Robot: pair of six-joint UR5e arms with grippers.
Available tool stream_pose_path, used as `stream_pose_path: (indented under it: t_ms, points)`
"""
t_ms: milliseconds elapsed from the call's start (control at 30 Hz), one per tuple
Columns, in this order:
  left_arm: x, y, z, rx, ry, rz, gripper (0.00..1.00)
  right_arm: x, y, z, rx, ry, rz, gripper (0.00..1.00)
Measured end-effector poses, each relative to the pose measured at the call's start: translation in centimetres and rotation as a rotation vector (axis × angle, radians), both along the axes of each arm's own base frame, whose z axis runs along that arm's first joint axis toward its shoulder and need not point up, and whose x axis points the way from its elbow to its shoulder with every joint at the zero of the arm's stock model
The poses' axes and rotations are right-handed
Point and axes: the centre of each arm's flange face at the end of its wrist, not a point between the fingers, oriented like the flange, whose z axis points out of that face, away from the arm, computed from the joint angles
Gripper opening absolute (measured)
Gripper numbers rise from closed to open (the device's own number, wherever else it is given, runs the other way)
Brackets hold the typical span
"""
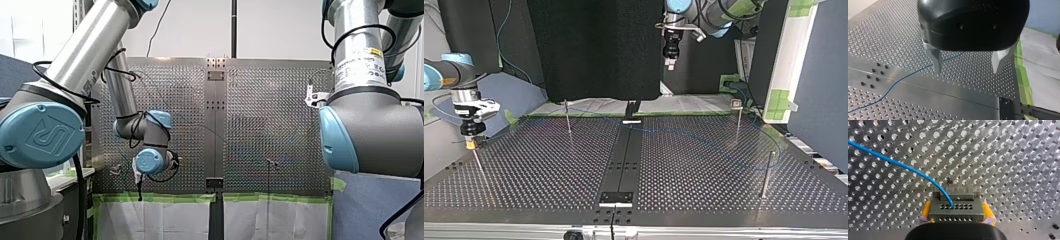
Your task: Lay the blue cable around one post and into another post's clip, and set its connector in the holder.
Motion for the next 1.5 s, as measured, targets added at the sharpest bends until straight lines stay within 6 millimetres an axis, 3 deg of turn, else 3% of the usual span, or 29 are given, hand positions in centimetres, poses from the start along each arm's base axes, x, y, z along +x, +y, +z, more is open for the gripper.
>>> stream_pose_path:
  t_ms: [1500]
  points:
    - [0.18,0.96,0.02,0.011,0.009,0.096,1.00,0.00,0.00,0.00,0.000,0.000,0.000,1.00]
